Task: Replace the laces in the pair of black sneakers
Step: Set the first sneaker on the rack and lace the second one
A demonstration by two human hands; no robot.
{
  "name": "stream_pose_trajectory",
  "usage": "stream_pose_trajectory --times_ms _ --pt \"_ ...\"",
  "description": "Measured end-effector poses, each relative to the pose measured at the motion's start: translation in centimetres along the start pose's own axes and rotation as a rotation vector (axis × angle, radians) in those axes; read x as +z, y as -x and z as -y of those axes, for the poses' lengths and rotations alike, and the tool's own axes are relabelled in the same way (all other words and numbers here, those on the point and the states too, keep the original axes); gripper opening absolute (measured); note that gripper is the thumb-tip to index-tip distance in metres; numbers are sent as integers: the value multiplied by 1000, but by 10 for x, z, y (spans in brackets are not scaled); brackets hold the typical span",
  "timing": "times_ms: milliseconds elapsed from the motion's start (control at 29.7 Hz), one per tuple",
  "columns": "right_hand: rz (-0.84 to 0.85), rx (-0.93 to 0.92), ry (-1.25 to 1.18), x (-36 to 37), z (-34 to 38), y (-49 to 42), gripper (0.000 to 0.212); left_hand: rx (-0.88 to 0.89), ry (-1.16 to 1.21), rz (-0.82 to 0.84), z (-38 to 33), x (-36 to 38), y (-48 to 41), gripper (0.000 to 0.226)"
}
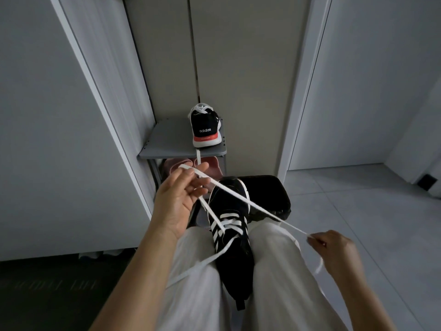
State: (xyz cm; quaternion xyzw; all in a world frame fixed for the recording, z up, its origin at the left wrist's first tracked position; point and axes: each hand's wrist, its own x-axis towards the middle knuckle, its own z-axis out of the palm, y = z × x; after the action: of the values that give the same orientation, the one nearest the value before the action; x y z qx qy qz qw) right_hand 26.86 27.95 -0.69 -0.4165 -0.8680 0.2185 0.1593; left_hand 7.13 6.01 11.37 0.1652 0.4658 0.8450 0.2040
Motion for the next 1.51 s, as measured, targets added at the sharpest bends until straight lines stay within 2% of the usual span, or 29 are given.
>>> stream_pose_trajectory --times_ms 67,134,235,269,303,336,370,437,504,571,639,706,773,874,941,1042,1177,1244,1345,1513 --pt "16 124 59 -5 -8 2 18 -7 -50 17 0 3 -7 8" --pt "47 190 8 -14 -4 5 30 -70 -315 91 -1 7 -13 12" --pt "98 175 -433 -31 32 8 33 -107 -1118 179 2 10 -16 21" --pt "123 174 -638 -36 49 10 33 -11 -1360 132 4 11 -13 23" --pt "165 175 -834 -40 67 13 32 111 -1468 65 5 15 -5 25" --pt "215 180 -996 -43 83 16 31 195 -1416 34 9 18 4 27" --pt "269 192 -1118 -44 96 19 30 169 -1244 75 14 22 17 32" --pt "358 231 -1247 -45 114 24 29 -119 -848 286 31 30 46 38" --pt "383 270 -1285 -43 120 27 28 -298 -679 442 56 32 70 30" --pt "347 295 -1256 -40 116 29 27 -344 -614 362 69 27 84 10" --pt "294 308 -1213 -38 107 30 27 -375 -564 284 71 18 88 18" --pt "271 327 -1188 -38 98 32 28 -417 -522 311 69 11 90 18" --pt "278 345 -1175 -36 92 35 27 -464 -489 336 68 10 93 21" --pt "325 367 -1159 -31 89 39 28 -510 -406 236 77 12 94 36" --pt "365 369 -1163 -29 89 40 28 -478 -447 207 82 15 94 37" --pt "403 353 -1183 -28 90 42 29 -430 -505 226 84 22 94 13" --pt "409 341 -1213 -25 91 44 26 -417 -490 242 80 18 94 16" --pt "498 291 -1212 -23 90 48 24 -440 -506 278 78 16 95 17" --pt "669 117 -1108 -24 94 56 12 -458 -582 304 77 12 92 20" --pt "615 59 -884 -17 92 56 14 -464 -754 384 75 5 85 25"
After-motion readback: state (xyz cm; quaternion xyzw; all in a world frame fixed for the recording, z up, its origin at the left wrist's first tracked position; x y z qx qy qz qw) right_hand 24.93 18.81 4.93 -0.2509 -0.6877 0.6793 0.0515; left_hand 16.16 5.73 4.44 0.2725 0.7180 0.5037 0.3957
